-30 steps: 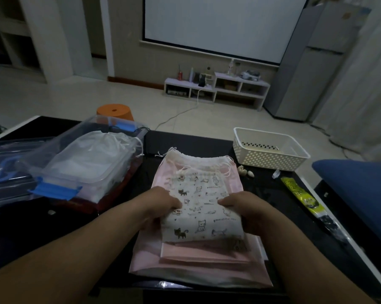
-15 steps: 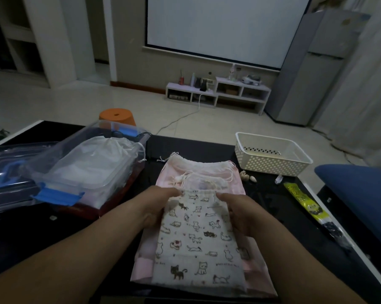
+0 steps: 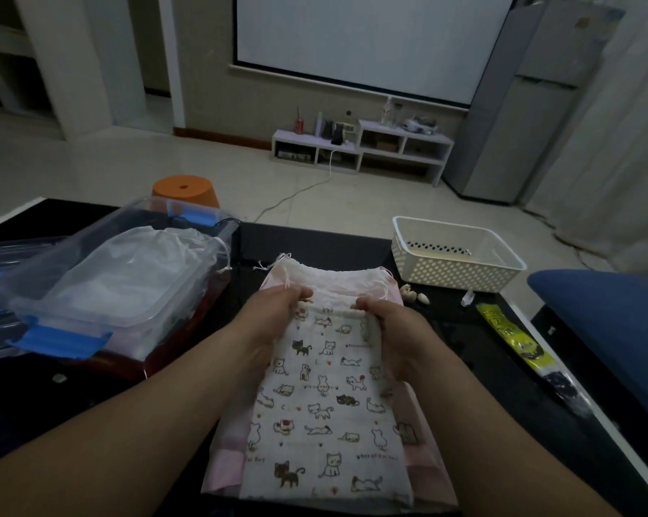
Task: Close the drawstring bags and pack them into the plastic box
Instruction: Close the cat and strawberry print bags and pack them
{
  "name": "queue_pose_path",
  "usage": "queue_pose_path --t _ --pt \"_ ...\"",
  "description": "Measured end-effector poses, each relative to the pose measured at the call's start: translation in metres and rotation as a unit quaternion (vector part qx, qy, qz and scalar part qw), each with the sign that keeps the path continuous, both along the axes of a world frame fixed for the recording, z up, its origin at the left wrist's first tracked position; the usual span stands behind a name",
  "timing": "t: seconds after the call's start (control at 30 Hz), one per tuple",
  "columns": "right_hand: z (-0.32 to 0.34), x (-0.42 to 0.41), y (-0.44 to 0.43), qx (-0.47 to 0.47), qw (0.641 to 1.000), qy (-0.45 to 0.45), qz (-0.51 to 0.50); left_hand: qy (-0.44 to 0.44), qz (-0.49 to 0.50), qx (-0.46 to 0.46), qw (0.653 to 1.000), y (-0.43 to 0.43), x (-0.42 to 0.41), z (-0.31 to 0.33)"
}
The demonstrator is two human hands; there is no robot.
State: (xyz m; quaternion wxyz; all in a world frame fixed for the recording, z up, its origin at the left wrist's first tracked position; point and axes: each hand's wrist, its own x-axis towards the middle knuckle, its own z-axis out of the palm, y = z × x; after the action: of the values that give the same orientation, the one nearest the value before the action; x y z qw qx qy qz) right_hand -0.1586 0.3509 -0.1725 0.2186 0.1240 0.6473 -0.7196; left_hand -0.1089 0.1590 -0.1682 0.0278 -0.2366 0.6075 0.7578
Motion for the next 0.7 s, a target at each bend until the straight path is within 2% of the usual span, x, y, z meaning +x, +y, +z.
queue_pose_path --t 0.1,0.2,0.33,0.4,0.6,0.7 --pt "0.001 -0.003 0.000 -0.044 0.998 0.005 -0.044 0.024 0.045 0.082 0.995 -0.005 -0.002 0.000" --pt "0.007 -0.001 -0.001 -0.106 0.991 -0.001 -0.076 0.013 0.069 0.151 0.986 -0.007 0.000 0.002" --pt "0.018 0.006 0.000 -0.177 0.979 -0.014 -0.102 0.026 0.089 0.107 0.990 -0.010 0.000 -0.004" --pt "0.019 0.008 0.000 -0.180 0.978 -0.010 -0.104 0.036 0.099 0.109 0.988 -0.009 0.001 -0.005" --pt "0.020 0.014 0.000 -0.069 0.990 0.019 -0.121 0.055 0.118 0.191 0.973 -0.006 0.004 -0.001" --pt "0.014 0.011 0.005 0.063 0.990 0.072 -0.104 0.060 0.118 0.200 0.971 -0.006 0.003 -0.001"
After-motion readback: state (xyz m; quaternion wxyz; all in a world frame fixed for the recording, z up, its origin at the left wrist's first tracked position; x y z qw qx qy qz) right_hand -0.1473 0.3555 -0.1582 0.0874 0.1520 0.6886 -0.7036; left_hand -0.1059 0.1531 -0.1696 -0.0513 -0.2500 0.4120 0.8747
